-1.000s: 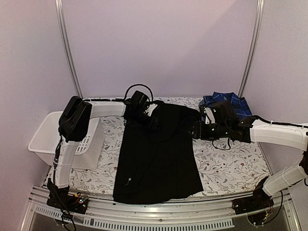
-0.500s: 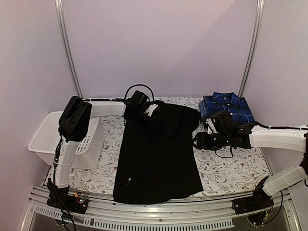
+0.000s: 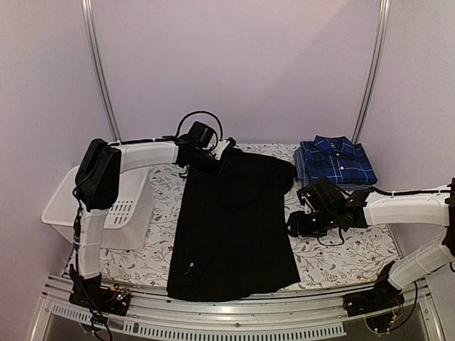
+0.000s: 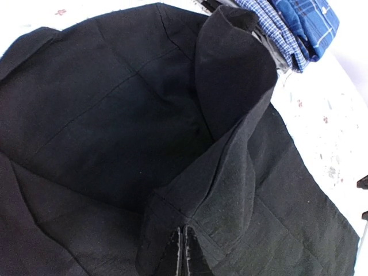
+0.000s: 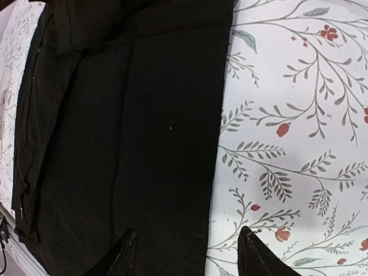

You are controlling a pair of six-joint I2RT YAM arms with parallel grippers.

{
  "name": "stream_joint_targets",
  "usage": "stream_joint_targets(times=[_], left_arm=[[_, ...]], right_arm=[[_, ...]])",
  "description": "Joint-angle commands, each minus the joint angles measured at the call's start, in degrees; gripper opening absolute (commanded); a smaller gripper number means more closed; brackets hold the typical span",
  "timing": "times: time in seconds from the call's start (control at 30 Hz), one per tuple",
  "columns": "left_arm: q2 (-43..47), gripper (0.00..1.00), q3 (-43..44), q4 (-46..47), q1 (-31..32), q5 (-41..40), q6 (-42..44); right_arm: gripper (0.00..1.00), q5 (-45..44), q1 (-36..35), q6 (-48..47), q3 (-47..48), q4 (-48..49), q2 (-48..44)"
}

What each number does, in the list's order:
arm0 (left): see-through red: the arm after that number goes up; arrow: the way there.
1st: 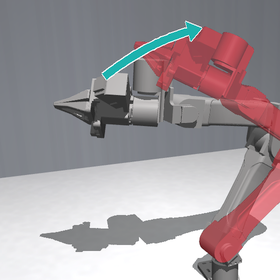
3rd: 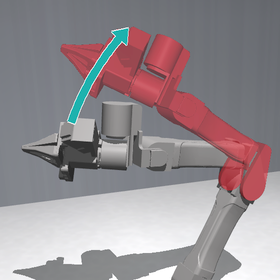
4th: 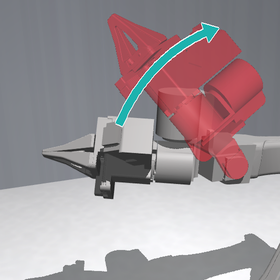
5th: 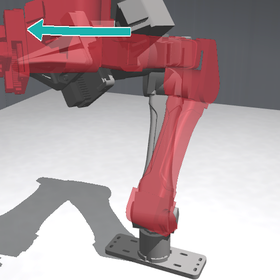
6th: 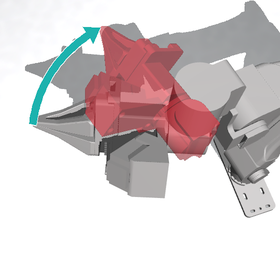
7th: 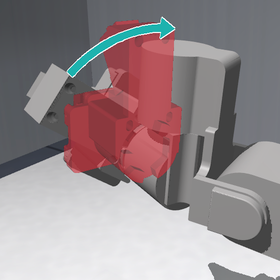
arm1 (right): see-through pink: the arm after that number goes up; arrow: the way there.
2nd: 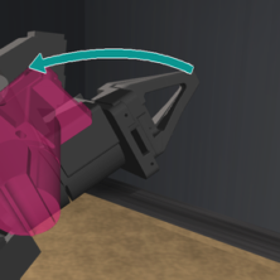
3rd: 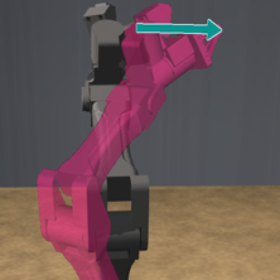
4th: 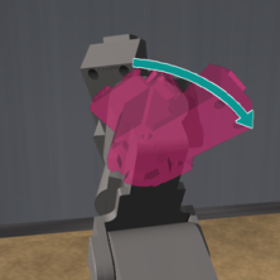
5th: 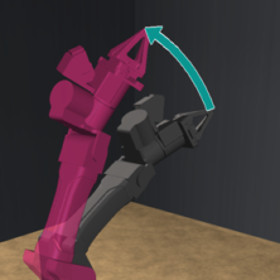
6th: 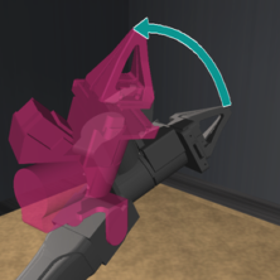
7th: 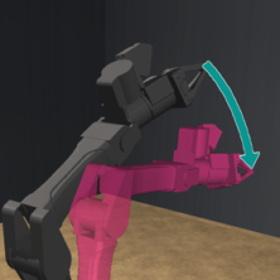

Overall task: Fold and stack the long sleeve shirts
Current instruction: Pick up the sleeve from the center of the board.

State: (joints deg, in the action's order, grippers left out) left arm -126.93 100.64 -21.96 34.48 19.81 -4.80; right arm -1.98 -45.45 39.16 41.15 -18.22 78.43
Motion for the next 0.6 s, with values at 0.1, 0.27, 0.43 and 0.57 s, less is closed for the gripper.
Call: stream_joint_targets(times=[0.1,0.27,0.43,0.57], left_arm=[[2.6,0.0,0.6,-3.1,-0.3,-2.5,-0.7],[1.8,0.0,1.8,-7.1,0.0,-0.1,-1.2],[7.5,0.0,-0.1,-9.1,2.0,3.8,-8.1],[13.8,0.0,-4.2,-8.5,2.5,8.6,-20.0]], right_arm=[[0.55,-3.5,-3.9,4.5,-2.0,-4.7,1.7],[0.55,-3.4,-4.9,5.9,-2.9,-6.1,0.7],[0.55,-3.6,-5.2,6.2,-3.8,-6.9,0.3],[0.55,-3.7,-5.2,6.0,-3.5,-7.4,0.8]])
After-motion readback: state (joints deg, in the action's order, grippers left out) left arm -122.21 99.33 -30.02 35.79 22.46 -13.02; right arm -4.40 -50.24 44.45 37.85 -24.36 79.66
